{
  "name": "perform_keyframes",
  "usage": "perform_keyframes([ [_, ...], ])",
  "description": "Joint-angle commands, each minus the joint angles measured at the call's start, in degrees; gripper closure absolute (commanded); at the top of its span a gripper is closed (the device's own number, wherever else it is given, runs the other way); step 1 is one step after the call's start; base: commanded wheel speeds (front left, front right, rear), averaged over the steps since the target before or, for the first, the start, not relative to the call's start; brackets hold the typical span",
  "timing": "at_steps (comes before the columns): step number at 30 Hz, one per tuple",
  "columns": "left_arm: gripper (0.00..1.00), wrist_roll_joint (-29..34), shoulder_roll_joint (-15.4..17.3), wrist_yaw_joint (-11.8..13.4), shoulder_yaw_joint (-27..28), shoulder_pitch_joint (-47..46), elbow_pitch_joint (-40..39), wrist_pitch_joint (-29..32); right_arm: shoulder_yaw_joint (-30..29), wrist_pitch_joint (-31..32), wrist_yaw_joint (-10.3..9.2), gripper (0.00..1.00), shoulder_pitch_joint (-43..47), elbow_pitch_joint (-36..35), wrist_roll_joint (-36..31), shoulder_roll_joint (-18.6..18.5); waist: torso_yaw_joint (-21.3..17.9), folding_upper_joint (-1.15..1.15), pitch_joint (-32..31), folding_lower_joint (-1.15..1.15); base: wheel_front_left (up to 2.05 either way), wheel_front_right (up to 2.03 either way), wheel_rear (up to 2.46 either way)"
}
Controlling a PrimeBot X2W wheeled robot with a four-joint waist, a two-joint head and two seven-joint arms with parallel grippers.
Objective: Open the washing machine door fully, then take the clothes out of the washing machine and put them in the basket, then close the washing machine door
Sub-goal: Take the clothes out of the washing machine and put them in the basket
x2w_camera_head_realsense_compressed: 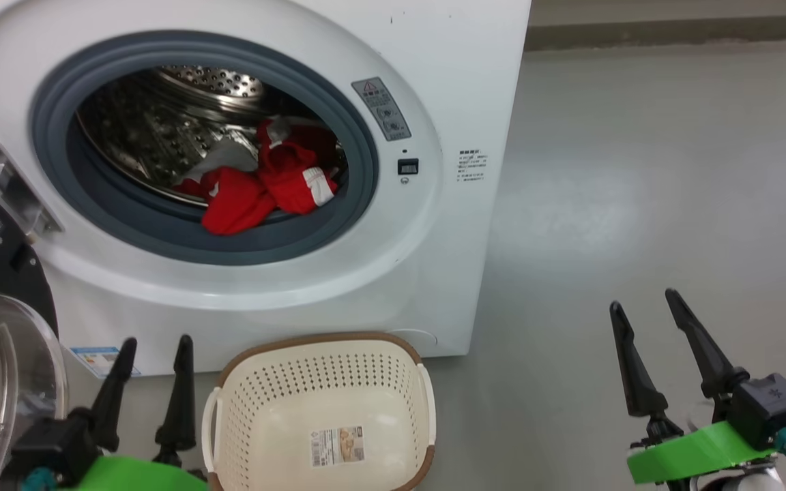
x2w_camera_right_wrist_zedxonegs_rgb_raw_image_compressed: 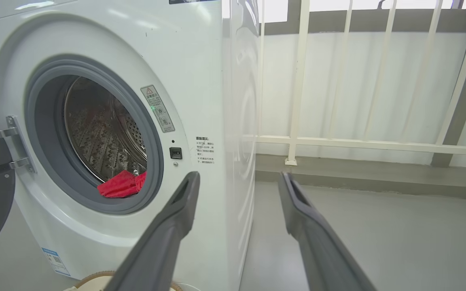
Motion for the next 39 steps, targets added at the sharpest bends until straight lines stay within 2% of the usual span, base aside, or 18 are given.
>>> perform_keyframes([
  [1, 0.00, 0.5, 1.1, 0.6, 2.2, -4.2, -1.0, 0.1, 1.9, -0.4, 0.28, 0.00, -3.5, -1.6, -0.1, -0.8, -0.2, 0.00, 2.3, 0.00, 0.00, 0.00, 0.00],
  [15, 0.00, 0.1, 1.2, -0.6, 1.1, -19.6, 6.2, 0.6, 3.2, -0.4, 0.28, 0.00, -8.9, -2.0, -0.2, -0.8, -0.3, 0.00, 10.6, 0.00, 0.00, 0.00, 0.00],
  [28, 0.00, 0.1, 1.8, -3.4, 0.3, -38.4, 20.9, -1.4, 4.6, -0.4, 0.28, 0.00, -14.4, -2.9, -0.7, -0.8, -2.1, 0.00, 21.0, 0.00, 0.00, 0.00, 0.00],
  [39, 0.00, 1.2, 3.7, -3.3, -0.3, -51.5, 31.3, -0.2, 4.8, -0.4, 0.28, 0.00, -16.7, -3.6, -0.1, -0.8, -4.5, 0.00, 27.1, 0.00, 0.00, 0.00, 0.00],
])
